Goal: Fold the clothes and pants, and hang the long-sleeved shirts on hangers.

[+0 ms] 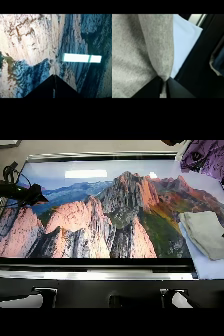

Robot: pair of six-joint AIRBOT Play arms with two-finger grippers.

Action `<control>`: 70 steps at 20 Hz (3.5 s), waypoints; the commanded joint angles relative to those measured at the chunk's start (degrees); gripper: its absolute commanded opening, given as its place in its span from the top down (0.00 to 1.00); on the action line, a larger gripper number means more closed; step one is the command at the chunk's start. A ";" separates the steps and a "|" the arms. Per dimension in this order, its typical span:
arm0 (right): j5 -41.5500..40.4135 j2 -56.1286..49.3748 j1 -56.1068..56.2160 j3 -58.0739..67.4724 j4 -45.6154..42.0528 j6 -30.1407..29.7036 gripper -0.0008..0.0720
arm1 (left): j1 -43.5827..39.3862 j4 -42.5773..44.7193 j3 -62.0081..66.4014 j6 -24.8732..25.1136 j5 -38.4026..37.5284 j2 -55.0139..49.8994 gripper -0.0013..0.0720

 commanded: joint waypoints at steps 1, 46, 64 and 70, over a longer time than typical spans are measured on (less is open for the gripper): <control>0.48 0.28 -0.04 -4.90 -3.96 1.05 0.94 | 0.02 0.02 0.00 -0.02 -0.02 -0.02 0.95; 31.63 0.70 59.41 2.05 19.89 -20.83 0.93 | -8.68 15.65 -22.34 5.38 13.42 17.29 0.95; 31.63 0.70 59.41 2.05 19.87 -20.83 0.93 | -8.68 15.65 -22.34 5.38 13.42 17.29 0.95; 31.63 0.70 59.41 2.05 19.89 -20.83 0.93 | -8.68 15.63 -22.34 5.38 13.42 17.29 0.95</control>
